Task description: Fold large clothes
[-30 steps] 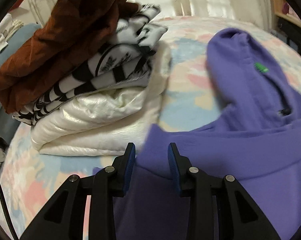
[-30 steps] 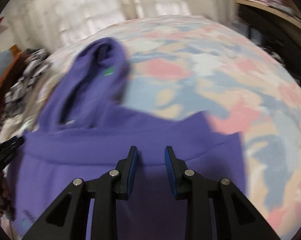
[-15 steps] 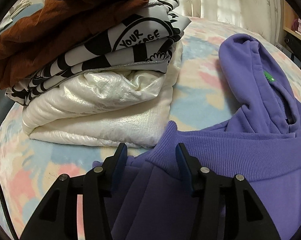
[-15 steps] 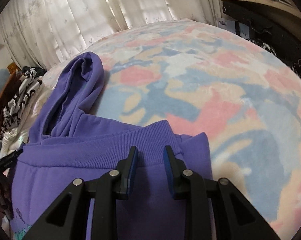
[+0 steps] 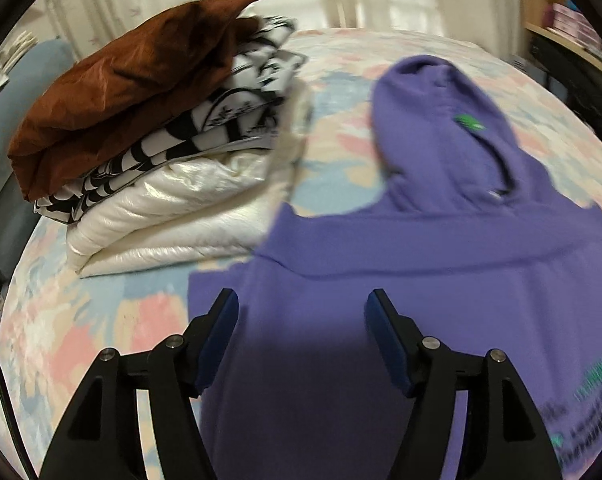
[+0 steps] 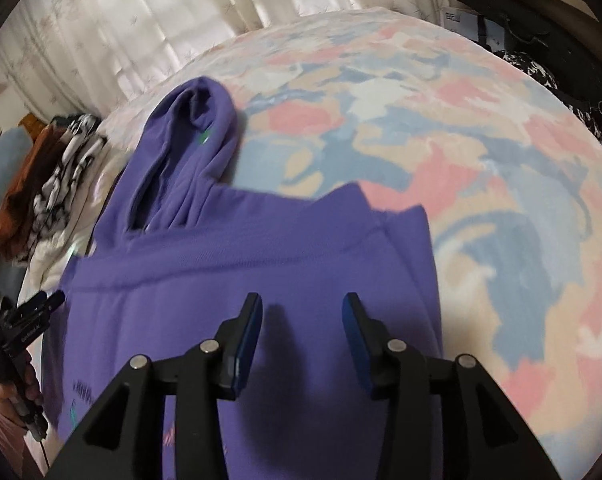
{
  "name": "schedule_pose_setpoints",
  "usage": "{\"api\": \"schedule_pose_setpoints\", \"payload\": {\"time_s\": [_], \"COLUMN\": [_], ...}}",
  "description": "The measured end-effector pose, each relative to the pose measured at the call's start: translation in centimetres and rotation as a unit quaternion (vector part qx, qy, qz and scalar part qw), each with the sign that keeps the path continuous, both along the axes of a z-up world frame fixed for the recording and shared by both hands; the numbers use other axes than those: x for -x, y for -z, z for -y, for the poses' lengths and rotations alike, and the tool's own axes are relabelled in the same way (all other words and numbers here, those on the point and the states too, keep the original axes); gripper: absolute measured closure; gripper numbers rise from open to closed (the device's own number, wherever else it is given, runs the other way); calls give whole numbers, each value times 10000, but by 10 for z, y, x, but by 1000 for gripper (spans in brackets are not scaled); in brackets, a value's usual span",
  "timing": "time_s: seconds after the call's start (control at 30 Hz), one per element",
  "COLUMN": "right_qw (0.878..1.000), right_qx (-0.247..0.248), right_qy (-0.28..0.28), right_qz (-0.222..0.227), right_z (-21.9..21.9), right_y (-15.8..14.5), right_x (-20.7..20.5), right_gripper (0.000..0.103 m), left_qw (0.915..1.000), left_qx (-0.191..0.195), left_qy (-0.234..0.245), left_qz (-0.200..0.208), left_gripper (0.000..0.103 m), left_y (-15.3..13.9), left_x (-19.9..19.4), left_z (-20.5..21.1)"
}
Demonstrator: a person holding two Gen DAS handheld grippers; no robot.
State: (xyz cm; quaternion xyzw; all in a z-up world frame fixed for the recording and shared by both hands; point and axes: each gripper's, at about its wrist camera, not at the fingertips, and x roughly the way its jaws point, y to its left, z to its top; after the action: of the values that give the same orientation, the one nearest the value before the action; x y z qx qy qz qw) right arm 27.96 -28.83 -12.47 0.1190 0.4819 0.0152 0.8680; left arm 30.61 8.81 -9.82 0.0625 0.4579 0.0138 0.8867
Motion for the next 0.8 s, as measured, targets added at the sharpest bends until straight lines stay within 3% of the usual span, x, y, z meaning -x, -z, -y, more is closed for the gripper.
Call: {"api": "schedule_pose_setpoints", "payload": {"time_s": [0.17, 0.43, 0.6, 0.8], "right_qw": [9994, 9965, 9948, 9950], "right_qx": [-192, 16, -37, -56], "right_qy": [-259, -792, -1002, -970], "right_qz": [-137, -272, -182, 242], "right_z": [-10, -38, -46, -46], "right_y": [-16, -54, -82, -123], "right_x": [19, 16, -2, -31], "right_gripper": [61, 61, 61, 61], "left_qw": [9989, 9959, 9965, 9981], "left_qx": [172, 343, 108, 18], "left_qy": [401, 716, 778, 621], "left_qz": [-198, -430, -283, 51], "left_gripper": [36, 36, 36, 36], "left_y": [-18, -58, -88, -121], "left_x": [21, 9, -16, -60], "left_z": [19, 37, 42, 44]}}
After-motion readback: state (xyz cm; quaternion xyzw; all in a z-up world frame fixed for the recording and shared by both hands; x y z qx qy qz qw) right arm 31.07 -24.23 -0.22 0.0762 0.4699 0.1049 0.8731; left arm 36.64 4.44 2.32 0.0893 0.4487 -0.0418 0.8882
